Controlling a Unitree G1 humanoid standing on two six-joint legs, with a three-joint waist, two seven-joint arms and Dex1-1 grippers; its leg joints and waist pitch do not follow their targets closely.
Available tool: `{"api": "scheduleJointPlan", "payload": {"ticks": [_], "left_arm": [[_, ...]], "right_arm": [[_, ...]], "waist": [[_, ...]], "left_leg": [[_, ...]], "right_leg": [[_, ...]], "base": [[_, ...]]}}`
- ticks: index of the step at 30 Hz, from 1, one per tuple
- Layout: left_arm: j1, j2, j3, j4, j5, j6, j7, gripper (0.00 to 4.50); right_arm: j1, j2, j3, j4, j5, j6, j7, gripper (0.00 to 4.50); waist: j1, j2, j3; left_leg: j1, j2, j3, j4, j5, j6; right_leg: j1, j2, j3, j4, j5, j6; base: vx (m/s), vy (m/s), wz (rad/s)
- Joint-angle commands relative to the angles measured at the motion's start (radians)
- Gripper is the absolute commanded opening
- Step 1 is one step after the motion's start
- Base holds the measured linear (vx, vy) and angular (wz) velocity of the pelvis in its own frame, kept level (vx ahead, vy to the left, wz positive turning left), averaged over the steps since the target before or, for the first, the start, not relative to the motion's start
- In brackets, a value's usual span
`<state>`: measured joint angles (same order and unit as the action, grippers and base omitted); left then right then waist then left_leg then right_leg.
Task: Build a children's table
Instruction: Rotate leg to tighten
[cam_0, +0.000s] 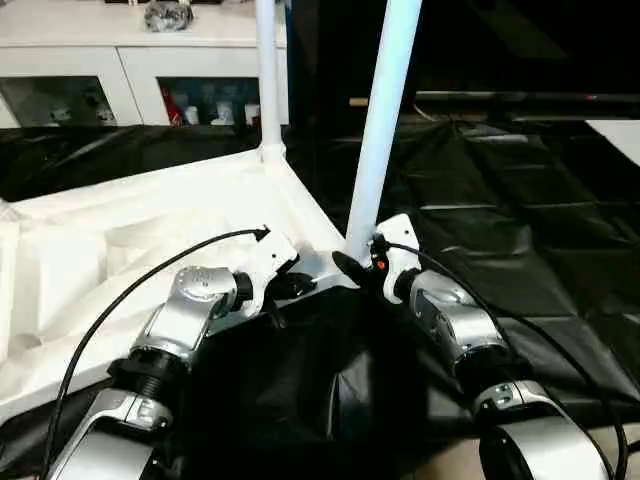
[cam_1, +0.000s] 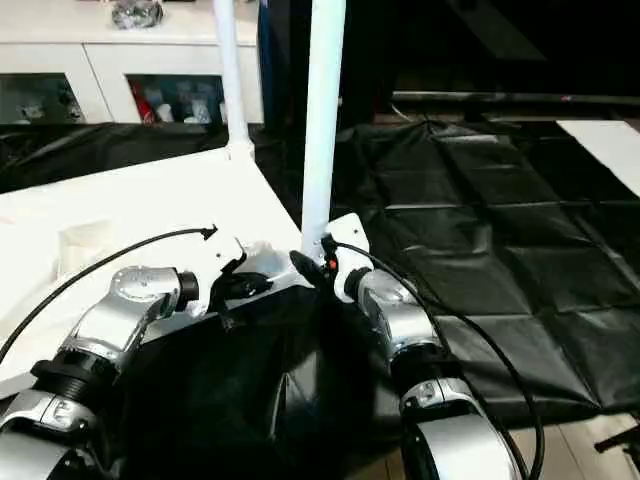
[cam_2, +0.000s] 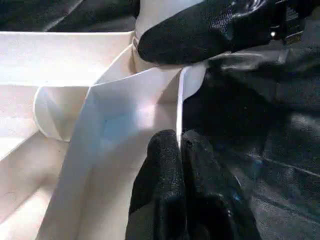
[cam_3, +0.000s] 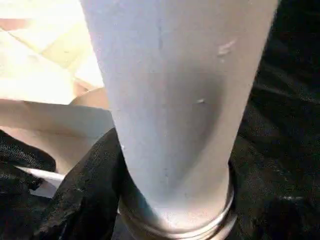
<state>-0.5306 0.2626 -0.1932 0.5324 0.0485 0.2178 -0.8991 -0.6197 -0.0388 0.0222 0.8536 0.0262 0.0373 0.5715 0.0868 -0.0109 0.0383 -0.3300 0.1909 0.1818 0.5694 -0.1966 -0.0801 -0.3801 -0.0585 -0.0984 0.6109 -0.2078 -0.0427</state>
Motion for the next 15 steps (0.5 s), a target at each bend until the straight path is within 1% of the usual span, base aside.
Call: {"api": "scheduleJointPlan", "payload": {"ticks": [1, 2, 3, 4, 5, 6, 7, 8, 9, 10, 11, 12, 13, 14, 15], "left_arm": [[-0.055, -0.083, -0.052, -0.02, -0.01, -0.024, 0.038, 0.0], [-0.049, -0.075, -0.053, -0.024, -0.01, -0.029, 0.026, 0.0], [-0.04, -0.062, -0.055, -0.033, -0.014, -0.031, 0.006, 0.0], [-0.037, -0.058, -0.056, -0.036, -0.015, -0.031, 0.0, 0.0], [-0.026, -0.041, -0.056, -0.046, -0.019, -0.038, -0.027, 0.0], [-0.018, -0.025, -0.055, -0.053, -0.023, -0.045, -0.056, 0.0], [-0.012, -0.013, -0.055, -0.06, -0.027, -0.047, -0.077, 0.0], [-0.008, -0.006, -0.055, -0.064, -0.03, -0.048, -0.089, 0.0], [0.001, 0.015, -0.055, -0.075, -0.039, -0.052, -0.126, 0.0], [0.007, 0.033, -0.054, -0.084, -0.048, -0.054, -0.155, 0.0], [0.012, 0.045, -0.052, -0.089, -0.054, -0.059, -0.176, 0.0], [0.019, 0.068, -0.05, -0.099, -0.064, -0.063, -0.211, 0.0], [0.02, 0.072, -0.049, -0.101, -0.066, -0.063, -0.216, 0.0], [0.022, 0.085, -0.048, -0.105, -0.071, -0.063, -0.235, 0.0], [0.026, 0.11, -0.046, -0.113, -0.081, -0.074, -0.278, 0.0]], "right_arm": [[0.021, 0.128, 0.132, 0.038, -0.011, 0.034, 0.139, 3.36], [0.02, 0.122, 0.13, 0.038, -0.01, 0.033, 0.153, 3.48], [0.021, 0.111, 0.13, 0.037, -0.009, 0.028, 0.169, 3.64], [0.021, 0.107, 0.13, 0.037, -0.009, 0.027, 0.174, 3.64], [0.024, 0.087, 0.137, 0.03, -0.009, 0.016, 0.205, 3.83], [0.028, 0.067, 0.144, 0.02, -0.009, 0.007, 0.242, 3.83], [0.031, 0.053, 0.147, 0.008, -0.005, 0.01, 0.27, 3.97], [0.033, 0.046, 0.149, 0.003, -0.003, 0.012, 0.286, 4.13], [0.04, 0.022, 0.152, -0.017, 0.003, 0.018, 0.331, 4.17], [0.045, -0.001, 0.157, -0.035, 0.006, 0.023, 0.371, 4.23], [0.05, -0.018, 0.162, -0.048, 0.009, 0.024, 0.4, 4.23], [0.059, -0.051, 0.172, -0.072, 0.011, 0.027, 0.45, 4.32], [0.061, -0.057, 0.174, -0.076, 0.011, 0.028, 0.458, 4.42], [0.065, -0.076, 0.179, -0.089, 0.012, 0.028, 0.484, 4.42], [0.069, -0.109, 0.181, -0.107, 0.012, 0.037, 0.528, 4.42]], "waist": [[-0.002, 0.004, -0.044], [-0.001, 0.006, -0.046], [-0.002, 0.006, -0.045], [-0.003, 0.007, -0.045], [-0.002, 0.007, -0.044], [-0.003, 0.008, -0.043], [-0.003, 0.007, -0.043], [-0.003, 0.006, -0.044], [-0.004, 0.009, -0.044], [-0.003, 0.008, -0.046], [-0.002, 0.008, -0.045], [-0.002, 0.008, -0.046], [-0.001, 0.008, -0.047], [-0.001, 0.004, -0.047], [0.002, 0.005, -0.046]], "left_leg": [[-0.007, 0.051, -0.022, -0.065, -0.179, 0.037], [-0.009, 0.052, -0.022, -0.064, -0.161, 0.04], [-0.008, 0.051, -0.021, -0.064, -0.165, 0.045], [-0.008, 0.052, -0.021, -0.065, -0.174, 0.045], [-0.007, 0.052, -0.021, -0.065, -0.179, 0.045], [-0.008, 0.051, -0.022, -0.065, -0.189, 0.045], [-0.008, 0.051, -0.022, -0.065, -0.193, 0.047], [-0.011, 0.051, -0.022, -0.064, -0.184, 0.052], [-0.01, 0.052, -0.022, -0.065, -0.177, 0.054], [-0.012, 0.052, -0.02, -0.062, -0.166, 0.06], [-0.013, 0.053, -0.02, -0.063, -0.16, 0.064], [-0.014, 0.054, -0.019, -0.062, -0.149, 0.07], [-0.012, 0.053, -0.018, -0.059, -0.14, 0.074], [-0.013, 0.053, -0.016, -0.059, -0.138, 0.077], [-0.012, 0.054, -0.016, -0.059, -0.136, 0.079]], "right_leg": [[0.038, -0.104, 0.073, -0.092, -0.276, -0.141], [0.041, -0.103, 0.073, -0.087, -0.236, -0.15], [0.039, -0.103, 0.072, -0.088, -0.226, -0.157], [0.04, -0.103, 0.072, -0.089, -0.233, -0.158], [0.04, -0.104, 0.072, -0.09, -0.241, -0.157], [0.041, -0.105, 0.072, -0.093, -0.261, -0.154], [0.041, -0.105, 0.072, -0.094, -0.271, -0.151], [0.044, -0.105, 0.072, -0.092, -0.262, -0.149], [0.042, -0.103, 0.071, -0.09, -0.245, -0.153], [0.045, -0.102, 0.071, -0.087, -0.217, -0.16], [0.046, -0.101, 0.071, -0.085, -0.206, -0.161], [0.046, -0.099, 0.07, -0.082, -0.182, -0.168], [0.046, -0.098, 0.069, -0.079, -0.16, -0.177], [0.046, -0.098, 0.069, -0.08, -0.157, -0.179], [0.046, -0.098, 0.069, -0.078, -0.158, -0.183]], "base": [[0.0, 0.0, 0.0], [0.0, 0.0, 0.0], [0.0, 0.0, 0.0], [0.0, 0.0, 0.0], [0.0, 0.0, 0.0], [0.0, 0.0, 0.0], [0.0, 0.0, 0.0], [0.0, 0.0, 0.0], [0.0, 0.0, 0.0], [0.0, 0.0, 0.0], [0.0, 0.0, 0.0], [0.0, 0.0, 0.0], [0.0, 0.0, 0.0], [0.0, 0.0, 0.0], [0.0, 0.0, 0.0]]}}
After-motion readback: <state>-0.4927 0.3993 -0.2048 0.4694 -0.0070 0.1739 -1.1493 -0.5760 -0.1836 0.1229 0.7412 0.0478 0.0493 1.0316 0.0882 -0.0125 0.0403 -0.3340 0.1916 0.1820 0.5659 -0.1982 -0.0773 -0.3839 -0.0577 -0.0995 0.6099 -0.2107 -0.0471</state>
